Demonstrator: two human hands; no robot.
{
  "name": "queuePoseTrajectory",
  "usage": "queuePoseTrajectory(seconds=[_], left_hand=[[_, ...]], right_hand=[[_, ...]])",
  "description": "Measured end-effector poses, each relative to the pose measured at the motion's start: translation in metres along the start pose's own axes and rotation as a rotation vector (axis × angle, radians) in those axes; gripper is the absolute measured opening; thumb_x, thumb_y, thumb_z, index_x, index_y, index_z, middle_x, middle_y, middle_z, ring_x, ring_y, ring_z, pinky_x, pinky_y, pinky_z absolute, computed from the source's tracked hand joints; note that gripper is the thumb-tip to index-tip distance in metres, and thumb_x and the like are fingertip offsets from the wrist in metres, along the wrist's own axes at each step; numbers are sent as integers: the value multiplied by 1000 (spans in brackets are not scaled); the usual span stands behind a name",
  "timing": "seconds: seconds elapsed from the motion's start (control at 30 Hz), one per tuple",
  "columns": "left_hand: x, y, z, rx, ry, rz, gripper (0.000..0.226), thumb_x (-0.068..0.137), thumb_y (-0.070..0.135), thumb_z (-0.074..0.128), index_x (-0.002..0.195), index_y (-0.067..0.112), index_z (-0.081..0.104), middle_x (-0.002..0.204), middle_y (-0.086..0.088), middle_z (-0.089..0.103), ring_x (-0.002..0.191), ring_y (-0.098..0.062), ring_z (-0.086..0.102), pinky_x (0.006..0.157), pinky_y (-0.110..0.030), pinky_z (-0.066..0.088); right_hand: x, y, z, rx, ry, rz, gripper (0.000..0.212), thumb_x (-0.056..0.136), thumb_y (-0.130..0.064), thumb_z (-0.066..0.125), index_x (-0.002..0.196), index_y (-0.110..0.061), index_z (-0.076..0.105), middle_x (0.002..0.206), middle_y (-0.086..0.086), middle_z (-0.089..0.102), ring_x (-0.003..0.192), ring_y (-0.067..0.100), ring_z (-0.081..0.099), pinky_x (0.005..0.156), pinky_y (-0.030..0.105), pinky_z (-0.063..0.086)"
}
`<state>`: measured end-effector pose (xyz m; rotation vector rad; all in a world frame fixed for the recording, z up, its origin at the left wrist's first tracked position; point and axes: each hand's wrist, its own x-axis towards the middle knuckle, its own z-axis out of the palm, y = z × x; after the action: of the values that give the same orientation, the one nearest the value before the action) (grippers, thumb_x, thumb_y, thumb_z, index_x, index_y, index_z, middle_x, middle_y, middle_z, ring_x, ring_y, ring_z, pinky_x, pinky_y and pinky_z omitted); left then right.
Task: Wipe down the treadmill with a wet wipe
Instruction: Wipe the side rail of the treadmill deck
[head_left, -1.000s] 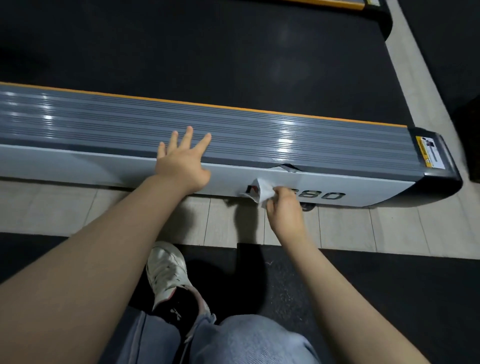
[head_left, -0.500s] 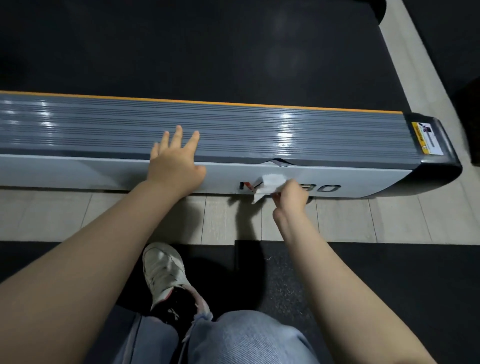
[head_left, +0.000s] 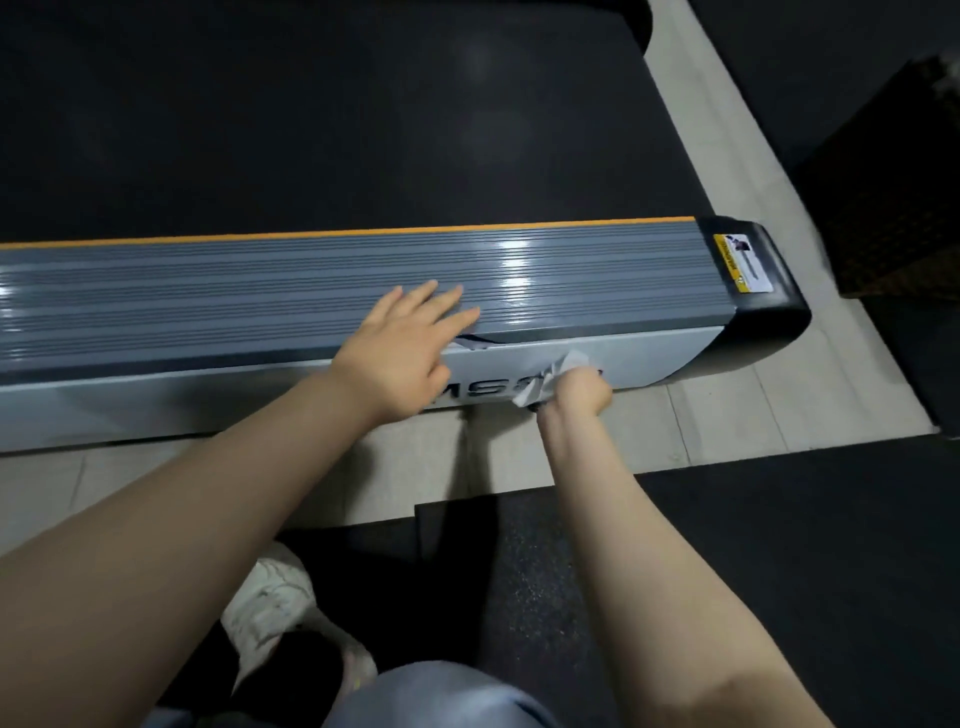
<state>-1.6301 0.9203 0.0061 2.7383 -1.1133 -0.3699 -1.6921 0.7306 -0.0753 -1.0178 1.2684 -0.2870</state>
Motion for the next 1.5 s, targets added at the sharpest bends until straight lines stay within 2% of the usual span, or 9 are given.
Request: queuePoseTrajectory(seconds=[0.13, 0.33, 0.6, 0.77, 0.93, 1.17, 1.27, 1.4, 1.5], left_hand=[[14, 20, 17, 3, -38, 27, 64, 102, 37, 33, 157, 38, 0, 166, 8, -9, 153, -17, -11, 122, -39, -10], [12, 23, 16, -175, 30, -5, 67, 87, 37, 24, 154, 43, 22, 164, 15, 8, 153, -12, 1, 122, -34, -7], [58, 33, -3, -25, 131, 129, 32, 101, 27, 38, 128, 32, 54, 127, 8, 49, 120, -21, 40, 101, -36, 27], [95, 54, 10, -88, 78, 285, 44, 104, 28, 34, 148, 27, 39, 153, 10, 38, 144, -13, 28, 116, -32, 16], [101, 52, 20, -37, 77, 207, 56, 103, 41, 15, 158, 28, 19, 165, 8, 14, 152, -11, 6, 122, -31, -4], [106, 56, 24, -176, 213, -6, 59, 106, 42, 25, 159, 24, 6, 167, 6, 4, 152, -9, 1, 122, -28, -4], [110, 59, 29, -20, 196, -53, 59, 105, 46, 19, 159, 23, 10, 167, -1, 7, 153, -15, 3, 124, -35, 0], [111, 63, 32, 65, 219, -74, 59, 104, 45, 19, 158, 23, 17, 166, -4, 13, 153, -20, 9, 124, -39, 4], [111, 65, 30, 71, 207, -88, 58, 104, 45, 20, 158, 23, 17, 166, -3, 12, 153, -19, 8, 124, -39, 3]], right_hand=[[31, 5, -7, 16, -52, 261, 35, 103, -10, 21, 71, -19, 33, 54, 1, 47, 40, 12, 45, 46, 20, 41], [12, 3, -4, 267, 159, -98, 12, 95, -7, 37, 99, -14, 46, 85, -2, 49, 70, 13, 48, 61, 22, 40], [56, 67, 6, 198, -212, 352, 25, 99, 0, 34, 86, -14, 50, 94, 6, 53, 73, 14, 56, 69, 26, 52], [43, 35, -22, 477, -113, 181, 19, 95, 4, 44, 105, -5, 56, 86, 11, 62, 71, 21, 62, 62, 29, 53], [31, 3, -56, 234, -54, -358, 3, 97, -10, 56, 99, -11, 55, 85, 0, 59, 73, 6, 55, 67, 19, 47], [87, 29, -31, 314, 18, 300, 21, 90, 8, 43, 82, -8, 55, 72, 8, 62, 44, 17, 62, 55, 32, 58], [64, -2, -36, 331, 76, 126, 17, 92, 5, 43, 91, -9, 54, 77, 3, 54, 61, 15, 55, 45, 18, 48], [11, -31, -45, 295, 17, -445, 8, 94, -5, 57, 100, -7, 61, 90, 0, 59, 77, 3, 56, 68, 15, 46], [6, -35, -35, 262, 28, -591, 14, 92, -2, 58, 95, -13, 67, 100, 5, 59, 91, 7, 59, 81, 19, 49]])
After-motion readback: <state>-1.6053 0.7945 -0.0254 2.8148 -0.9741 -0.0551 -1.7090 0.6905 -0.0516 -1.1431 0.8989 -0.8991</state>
